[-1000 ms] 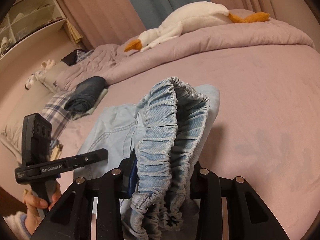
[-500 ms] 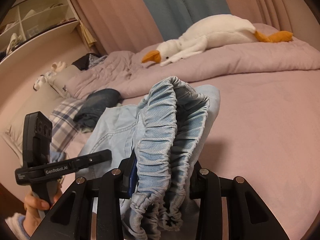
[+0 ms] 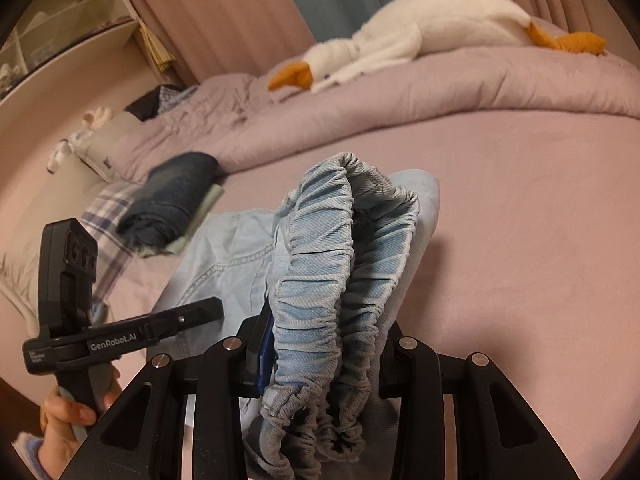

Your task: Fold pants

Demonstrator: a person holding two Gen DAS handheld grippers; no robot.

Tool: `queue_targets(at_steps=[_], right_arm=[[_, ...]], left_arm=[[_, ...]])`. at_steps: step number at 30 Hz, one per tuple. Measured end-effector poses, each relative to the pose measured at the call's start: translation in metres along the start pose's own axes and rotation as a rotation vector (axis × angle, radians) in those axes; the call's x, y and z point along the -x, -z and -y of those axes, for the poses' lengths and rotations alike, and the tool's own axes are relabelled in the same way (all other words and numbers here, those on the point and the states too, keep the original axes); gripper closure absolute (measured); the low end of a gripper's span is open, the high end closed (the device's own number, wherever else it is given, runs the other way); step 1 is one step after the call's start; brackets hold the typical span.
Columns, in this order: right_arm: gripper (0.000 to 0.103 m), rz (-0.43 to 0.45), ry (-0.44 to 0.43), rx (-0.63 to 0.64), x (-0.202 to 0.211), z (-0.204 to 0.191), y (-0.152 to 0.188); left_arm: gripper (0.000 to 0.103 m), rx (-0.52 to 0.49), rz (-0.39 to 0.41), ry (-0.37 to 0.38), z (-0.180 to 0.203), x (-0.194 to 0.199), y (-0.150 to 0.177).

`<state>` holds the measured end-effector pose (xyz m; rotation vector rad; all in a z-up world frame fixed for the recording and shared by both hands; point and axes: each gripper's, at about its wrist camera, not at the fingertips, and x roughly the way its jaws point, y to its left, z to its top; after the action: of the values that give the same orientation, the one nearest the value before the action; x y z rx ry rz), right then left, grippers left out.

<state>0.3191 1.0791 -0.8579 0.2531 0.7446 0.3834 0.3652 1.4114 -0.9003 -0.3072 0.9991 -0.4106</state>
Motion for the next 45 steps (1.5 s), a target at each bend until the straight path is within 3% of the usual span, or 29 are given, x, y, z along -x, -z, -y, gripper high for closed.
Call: queue_targets(at_steps=[2, 6, 10, 21, 35, 39, 45], right_arm=[[0.064, -0.035, 0.012, -0.012, -0.01, 0.006, 0.002], [0.06, -0.097, 0.021, -0.079, -0.021, 0.028, 0.006], [0.056, -0.109, 0.004, -0.121, -0.02, 0.037, 0.011], [0.054, -0.136, 0.05, -0.11, -0.027, 0.031, 0.004], [0.043, -0.156, 0.123, -0.074, -0.032, 0.024, 0.001], [0.038, -0.153, 0.139, -0.065, -0.034, 0.021, 0.001], [0.037, -0.155, 0.146, -0.049, -0.034, 0.021, 0.001]], left_arm=[[0.076, 0.0, -0.001, -0.01, -0.003, -0.003, 0.0], [0.056, 0.005, 0.002, -0.041, -0.007, -0.006, 0.001], [0.048, -0.018, 0.019, -0.096, -0.003, -0.008, 0.004], [0.043, -0.029, 0.015, -0.147, -0.001, -0.011, 0.003], [0.024, -0.049, 0.021, -0.224, 0.001, -0.013, 0.005], [0.013, -0.043, 0.027, -0.249, -0.002, -0.014, 0.007], [0.011, -0.043, 0.027, -0.256, -0.004, -0.014, 0.007]])
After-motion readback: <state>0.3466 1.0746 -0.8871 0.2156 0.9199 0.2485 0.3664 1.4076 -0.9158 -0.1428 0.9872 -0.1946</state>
